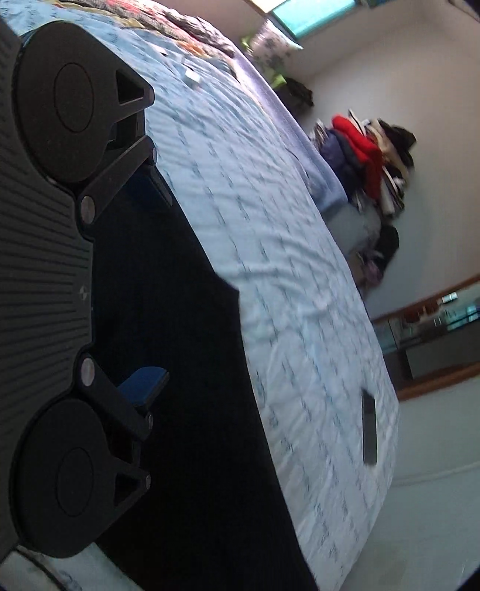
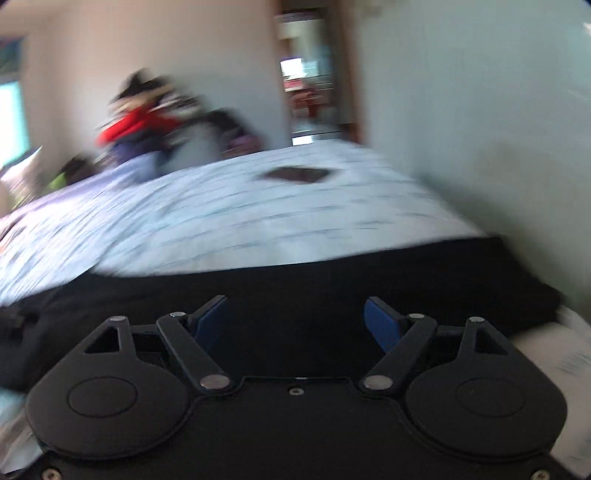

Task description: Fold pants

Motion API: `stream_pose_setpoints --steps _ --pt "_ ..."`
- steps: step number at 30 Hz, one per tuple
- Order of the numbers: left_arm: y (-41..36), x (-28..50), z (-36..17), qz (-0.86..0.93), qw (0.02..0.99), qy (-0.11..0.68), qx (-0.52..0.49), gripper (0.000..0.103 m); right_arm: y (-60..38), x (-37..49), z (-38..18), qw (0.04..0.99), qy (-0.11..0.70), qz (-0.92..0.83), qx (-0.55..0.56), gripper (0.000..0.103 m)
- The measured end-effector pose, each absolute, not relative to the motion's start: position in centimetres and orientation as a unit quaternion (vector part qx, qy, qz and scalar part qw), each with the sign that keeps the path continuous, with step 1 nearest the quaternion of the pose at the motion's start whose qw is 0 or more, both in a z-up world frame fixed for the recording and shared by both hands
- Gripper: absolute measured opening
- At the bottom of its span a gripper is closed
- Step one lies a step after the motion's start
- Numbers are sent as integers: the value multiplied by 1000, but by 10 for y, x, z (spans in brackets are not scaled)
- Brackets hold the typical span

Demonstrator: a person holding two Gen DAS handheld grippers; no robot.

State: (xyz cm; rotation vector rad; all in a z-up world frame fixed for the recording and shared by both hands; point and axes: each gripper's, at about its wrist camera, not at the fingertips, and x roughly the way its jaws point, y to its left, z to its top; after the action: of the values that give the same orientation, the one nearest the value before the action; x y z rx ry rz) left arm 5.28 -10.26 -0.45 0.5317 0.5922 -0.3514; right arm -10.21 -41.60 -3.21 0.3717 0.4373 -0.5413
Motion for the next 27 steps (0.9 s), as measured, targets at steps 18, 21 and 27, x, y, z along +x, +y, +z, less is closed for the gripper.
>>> stream_pose_setpoints --steps 18,21,27 --pt "-236 19 -18 -271 866 327 262 94 -533 -164 -91 840 136 -297 434 82" --pt "-244 24 -17 -291 859 353 229 94 -536 -161 -91 832 126 -313 440 72" --pt "-270 25 -33 -281 855 358 248 91 -548 -170 -97 813 106 -317 477 32"
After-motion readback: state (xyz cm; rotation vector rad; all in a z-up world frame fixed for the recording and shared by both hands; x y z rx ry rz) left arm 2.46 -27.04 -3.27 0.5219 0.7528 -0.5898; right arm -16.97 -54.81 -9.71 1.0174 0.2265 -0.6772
